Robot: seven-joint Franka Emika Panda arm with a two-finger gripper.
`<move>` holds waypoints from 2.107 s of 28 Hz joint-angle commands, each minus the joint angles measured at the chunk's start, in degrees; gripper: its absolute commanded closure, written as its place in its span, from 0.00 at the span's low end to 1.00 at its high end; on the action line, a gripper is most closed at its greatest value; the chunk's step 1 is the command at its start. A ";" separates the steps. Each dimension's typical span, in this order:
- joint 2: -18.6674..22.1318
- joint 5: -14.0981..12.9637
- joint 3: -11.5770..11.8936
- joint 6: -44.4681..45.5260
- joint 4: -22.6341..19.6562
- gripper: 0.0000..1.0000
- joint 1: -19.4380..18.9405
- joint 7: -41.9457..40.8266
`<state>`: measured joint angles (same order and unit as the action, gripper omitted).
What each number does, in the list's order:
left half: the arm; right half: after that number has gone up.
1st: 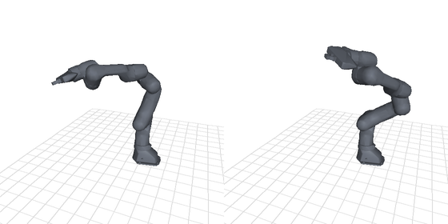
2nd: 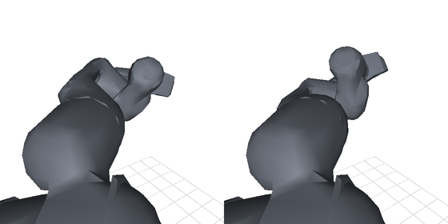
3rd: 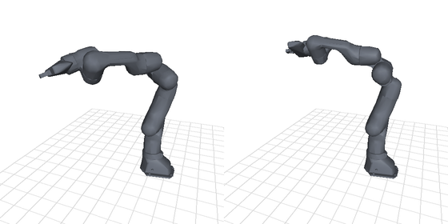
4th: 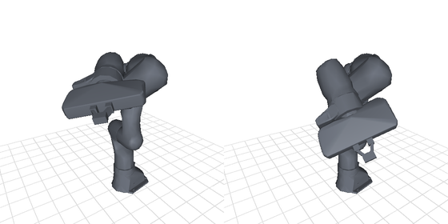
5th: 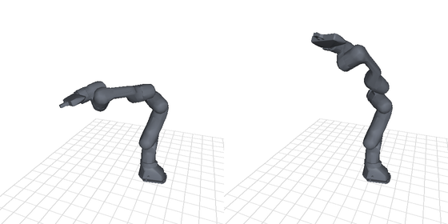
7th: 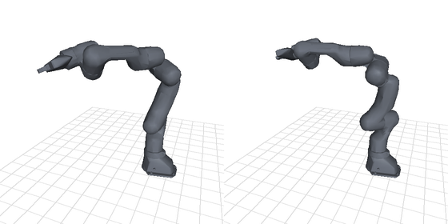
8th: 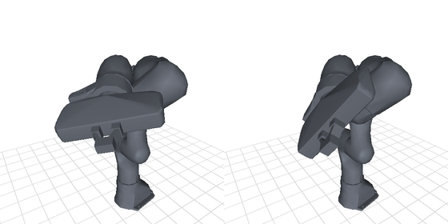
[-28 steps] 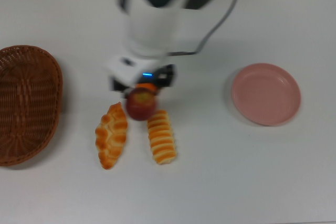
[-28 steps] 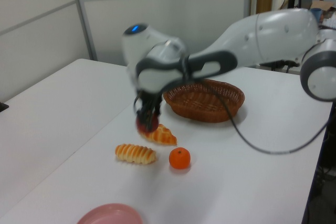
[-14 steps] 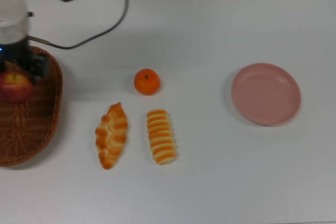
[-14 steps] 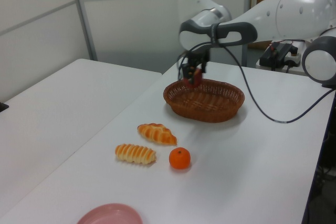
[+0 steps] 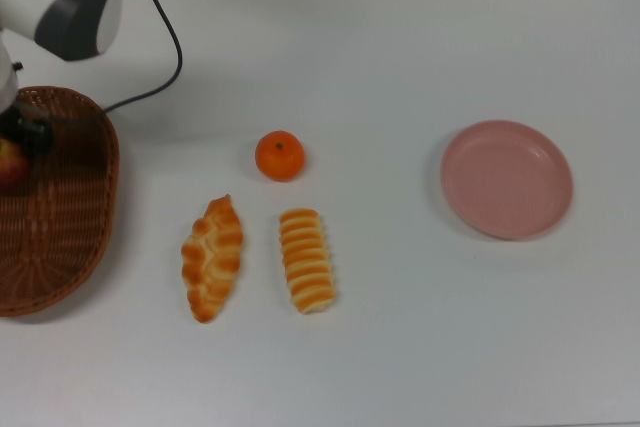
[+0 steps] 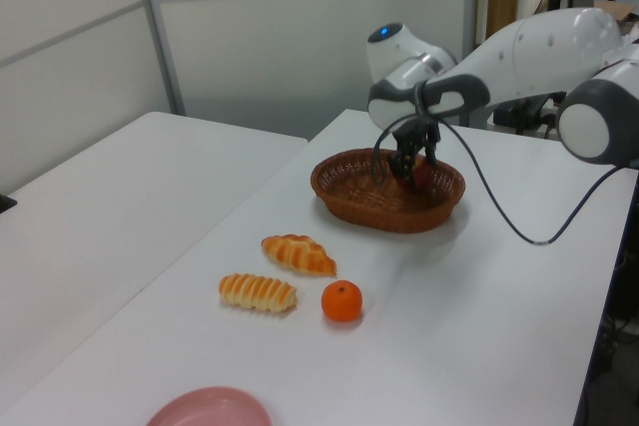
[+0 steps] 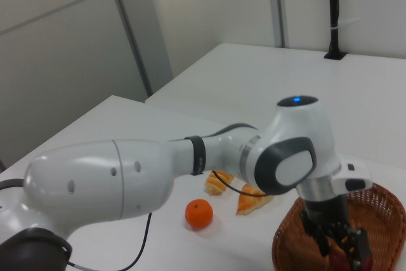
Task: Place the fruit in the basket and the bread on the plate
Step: 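Carry the apple over the woven basket and release it inside, then move to the braided bread and close the gripper on it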
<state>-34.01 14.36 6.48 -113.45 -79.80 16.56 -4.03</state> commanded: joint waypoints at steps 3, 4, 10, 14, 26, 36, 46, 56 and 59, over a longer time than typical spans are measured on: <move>0.52 0.94 0.37 -0.89 -2.99 0.82 -0.83 -3.87; 0.52 1.02 0.37 -0.89 -3.16 0.72 -0.91 -4.23; 0.61 1.37 0.46 -0.89 -2.90 0.00 -1.09 -5.20; 0.96 1.91 0.37 -0.89 -2.73 0.00 -1.35 -5.29; 6.94 -4.07 -3.84 -0.80 -0.62 0.00 -4.34 -5.02; 4.57 -5.65 -10.44 -5.19 -1.32 0.00 -11.63 -4.41; -1.32 -6.01 -10.26 -12.76 -2.11 0.00 -14.71 -1.95; -3.34 -0.21 -10.09 -12.85 -2.99 0.50 -14.28 -2.03; -3.78 0.32 -10.09 -12.85 -2.99 0.88 -14.19 -2.03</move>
<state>-37.92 12.90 -3.91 -125.19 -81.43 2.28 -6.84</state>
